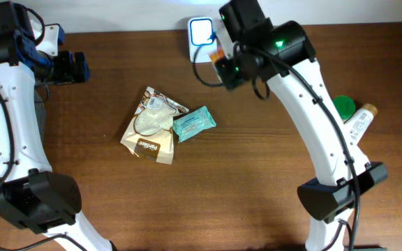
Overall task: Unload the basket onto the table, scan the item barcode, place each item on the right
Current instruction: 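Hold the orange pack under the scanner with the right gripper, then carry the orange pack right and set it beside the jar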
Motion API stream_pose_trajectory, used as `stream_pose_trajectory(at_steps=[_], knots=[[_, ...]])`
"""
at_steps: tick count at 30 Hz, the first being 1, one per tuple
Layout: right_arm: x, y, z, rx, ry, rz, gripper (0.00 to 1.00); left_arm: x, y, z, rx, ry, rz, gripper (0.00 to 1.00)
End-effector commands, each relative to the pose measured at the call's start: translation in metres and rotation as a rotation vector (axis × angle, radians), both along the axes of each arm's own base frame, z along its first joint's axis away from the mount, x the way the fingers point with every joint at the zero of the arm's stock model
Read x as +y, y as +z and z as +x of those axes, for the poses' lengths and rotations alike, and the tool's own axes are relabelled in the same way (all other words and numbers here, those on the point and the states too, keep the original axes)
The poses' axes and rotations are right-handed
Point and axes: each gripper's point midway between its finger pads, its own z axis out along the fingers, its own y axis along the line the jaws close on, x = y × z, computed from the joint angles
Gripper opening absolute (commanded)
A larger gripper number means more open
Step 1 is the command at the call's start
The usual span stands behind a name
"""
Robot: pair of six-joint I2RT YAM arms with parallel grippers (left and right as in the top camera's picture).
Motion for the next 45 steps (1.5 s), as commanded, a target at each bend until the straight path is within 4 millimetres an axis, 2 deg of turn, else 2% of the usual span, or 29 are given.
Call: stream_pose_trajectory(at_steps=[1,4,5,11,16,20,24,32,33,35,37,40,42,45], knots=[[-0.032,-0.032,-0.008,0.172,-0.215,0.002,0.05,0.002,0.003,0.000,-0.011,-0.009,0.000,0.99],[-0.058,-0.061,-0.012,0.277,-0.315,-0.033,0.05,0.002,0.003,0.000,-0.011,-0.010,0.000,0.99],[-0.074,-0.081,-0.017,0.340,-0.363,-0.057,0.05,0.002,0.003,0.000,-0.011,-0.010,0.000,0.99],[-0.130,-0.153,-0.038,0.530,-0.538,-0.112,0.05,0.002,0.003,0.000,-0.011,-0.010,0.000,0.99],[-0.178,-0.194,-0.043,0.569,-0.683,-0.105,0.04,0.002,0.003,0.000,-0.011,-0.010,0.000,0.99],[-0.214,-0.214,-0.046,0.575,-0.778,-0.077,0.05,0.002,0.003,0.000,-0.011,-0.010,0.000,0.99],[-0.244,-0.222,-0.047,0.570,-0.858,-0.050,0.04,0.002,0.003,0.000,-0.011,-0.010,0.000,0.99],[-0.278,-0.222,-0.047,0.540,-0.937,-0.051,0.06,0.002,0.003,0.000,-0.011,-0.010,0.000,0.99],[-0.279,-0.222,-0.048,0.540,-0.939,-0.060,0.17,0.002,0.003,0.000,-0.011,-0.010,0.000,0.99],[-0.280,-0.222,-0.049,0.540,-0.940,-0.067,0.46,0.002,0.003,0.000,-0.011,-0.009,0.000,0.99],[-0.280,-0.221,-0.048,0.539,-0.940,-0.066,0.64,0.002,0.003,0.000,-0.011,-0.010,0.000,0.99],[-0.280,-0.217,-0.047,0.537,-0.936,-0.061,0.75,0.002,0.003,0.000,-0.011,-0.010,0.000,0.99],[-0.276,-0.208,-0.045,0.547,-0.929,-0.041,0.76,0.002,0.003,0.000,-0.011,-0.009,0.000,0.99],[-0.252,-0.189,-0.036,0.562,-0.780,0.049,0.76,0.002,0.003,0.000,-0.011,-0.009,0.000,0.99]])
